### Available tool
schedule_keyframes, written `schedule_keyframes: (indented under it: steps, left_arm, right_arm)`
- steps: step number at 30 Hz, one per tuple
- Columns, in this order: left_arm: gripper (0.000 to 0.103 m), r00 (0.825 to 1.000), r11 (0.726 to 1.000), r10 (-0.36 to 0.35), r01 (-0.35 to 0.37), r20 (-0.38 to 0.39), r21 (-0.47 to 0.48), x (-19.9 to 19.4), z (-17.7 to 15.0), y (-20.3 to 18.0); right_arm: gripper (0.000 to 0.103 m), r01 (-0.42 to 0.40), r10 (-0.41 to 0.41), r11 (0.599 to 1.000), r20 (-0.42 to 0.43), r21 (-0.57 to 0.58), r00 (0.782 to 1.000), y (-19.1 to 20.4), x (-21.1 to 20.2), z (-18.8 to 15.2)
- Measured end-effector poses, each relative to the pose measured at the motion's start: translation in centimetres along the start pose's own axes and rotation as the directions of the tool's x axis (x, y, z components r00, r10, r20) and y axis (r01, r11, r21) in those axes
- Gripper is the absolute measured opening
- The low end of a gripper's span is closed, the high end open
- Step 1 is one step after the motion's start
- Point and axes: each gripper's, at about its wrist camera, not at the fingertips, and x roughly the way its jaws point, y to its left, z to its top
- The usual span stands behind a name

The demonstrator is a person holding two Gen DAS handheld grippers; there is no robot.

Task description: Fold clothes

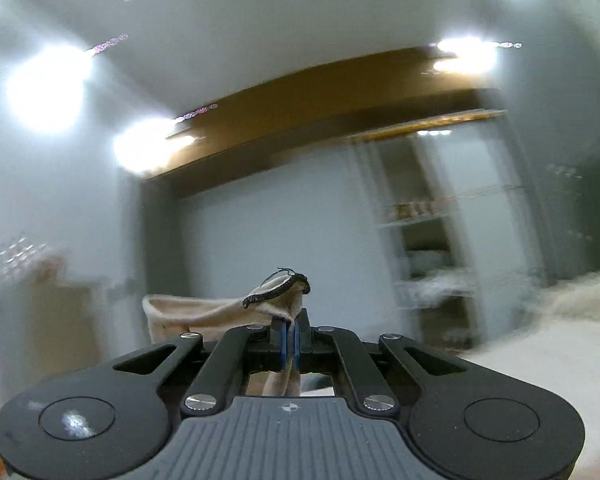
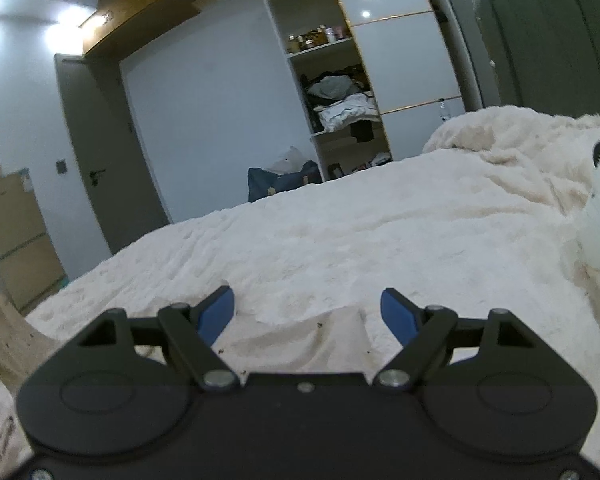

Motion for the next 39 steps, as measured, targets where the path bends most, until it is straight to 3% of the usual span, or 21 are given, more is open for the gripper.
schedule_keyframes:
  steps: [1,2,4,5,6,7,9,11,12,15,18,20,22,24,26,28,30,33,36,38,39]
  left_arm:
    - [0.005,0.997,0.997,-0.072,0.072,-0.034,0.01,-0.2,-0.3,-2.7]
    - [0.011,0.973,0.98,-0.193,0.196,-0.125,0.014,0.0,-1.5,-7.1]
    - [0.075,0.864,0.91,-0.397,0.415,-0.309,-0.008,0.5,-4.1,-15.5]
    - [0.075,0.809,0.888,-0.427,0.46,-0.404,-0.018,0.8,-5.9,-18.1]
    - [0.057,0.771,0.879,-0.431,0.475,-0.468,-0.026,0.5,-8.0,-20.1]
    - [0.052,0.73,0.871,-0.432,0.49,-0.53,-0.035,0.2,-10.2,-22.0]
    - [0.052,0.652,0.857,-0.434,0.512,-0.621,-0.062,-0.7,-13.7,-24.9]
    - [0.064,0.664,0.857,-0.47,0.501,-0.582,-0.121,-2.7,-13.3,-22.9]
    - [0.078,0.672,0.855,-0.488,0.498,-0.557,-0.147,-3.7,-13.0,-21.6]
    - [0.081,0.715,0.846,-0.527,0.489,-0.459,-0.211,-5.9,-11.8,-14.0]
    - [0.081,0.767,0.894,-0.437,0.312,-0.47,-0.323,-4.4,-12.3,-3.8]
    - [0.081,0.788,0.899,-0.376,0.182,-0.488,-0.399,-3.5,-13.0,2.8]
    - [0.067,0.776,0.862,-0.34,0.032,-0.531,-0.505,-3.3,-15.7,8.7]
    - [0.064,0.743,0.827,-0.356,-0.032,-0.567,-0.561,-4.2,-19.0,13.2]
    - [0.064,0.703,0.857,-0.366,-0.001,-0.611,-0.515,-5.0,-20.0,14.5]
    - [0.064,0.663,0.888,-0.402,0.114,-0.632,-0.446,-5.7,-20.2,13.8]
    - [0.064,0.648,0.899,-0.418,0.195,-0.637,-0.392,-6.4,-20.2,12.8]
    - [0.061,0.629,0.909,-0.414,0.256,-0.658,-0.328,-6.7,-21.0,10.9]
    - [0.045,0.605,0.903,-0.429,0.282,-0.671,-0.324,-6.2,-22.0,9.5]
    - [0.036,0.586,0.899,-0.438,0.276,-0.681,-0.341,-5.7,-22.7,9.1]
    - [0.031,0.568,0.897,-0.441,0.265,-0.694,-0.354,-5.6,-23.4,9.2]
  right_arm:
    - [0.079,0.001,-0.001,1.0,0.001,0.013,1.0,-0.2,0.0,0.0]
    - [0.079,0.005,-0.005,0.999,0.002,0.032,1.0,-0.5,-0.1,0.0]
    - [0.079,0.008,-0.008,0.998,0.0,0.057,1.0,-1.0,-0.1,-0.1]
    - [0.079,0.011,-0.011,0.997,-0.002,0.076,1.0,-1.4,0.0,-0.1]
    - [0.079,0.013,-0.013,0.995,-0.005,0.094,1.0,-1.8,0.1,-0.2]
    - [0.079,0.017,-0.017,0.994,-0.005,0.104,1.0,-2.0,0.2,-0.3]
    - [0.079,0.029,-0.028,0.993,-0.006,0.117,1.0,-2.4,0.4,-0.4]
    - [0.079,0.034,-0.033,0.992,-0.005,0.122,0.999,-2.5,0.6,-0.5]
    - [0.079,0.03,-0.029,0.992,-0.009,0.121,1.0,-2.4,0.8,-0.7]
    - [0.079,0.011,-0.009,0.999,-0.05,0.034,0.999,-0.8,1.7,-1.6]
    - [0.079,-0.054,0.039,0.991,-0.123,-0.122,0.992,2.2,2.7,-3.0]
    - [0.079,-0.129,0.091,0.969,-0.183,-0.21,0.979,5.6,3.4,-3.7]
    - [0.079,-0.196,0.145,0.956,-0.232,-0.217,0.962,8.3,4.3,-4.0]
    - [0.079,-0.325,0.247,0.92,-0.321,-0.22,0.914,14.3,7.1,-4.4]
    - [0.079,-0.426,0.305,0.871,-0.409,-0.246,0.86,20.5,11.0,-4.6]
    - [0.079,-0.462,0.314,0.846,-0.451,-0.267,0.836,24.4,14.0,-4.7]
    - [0.077,-0.494,0.272,0.817,-0.554,-0.299,0.787,30.8,19.9,-5.2]
    - [0.072,-0.471,0.199,0.827,-0.624,-0.306,0.756,36.2,25.4,-5.6]
    - [0.057,-0.445,0.145,0.854,-0.697,-0.271,0.703,40.5,29.8,-6.8]
    - [0.047,-0.407,0.064,0.859,-0.724,-0.311,0.687,42.4,30.9,-8.4]
    - [0.032,-0.384,0.008,0.857,-0.737,-0.343,0.676,43.1,31.6,-9.4]
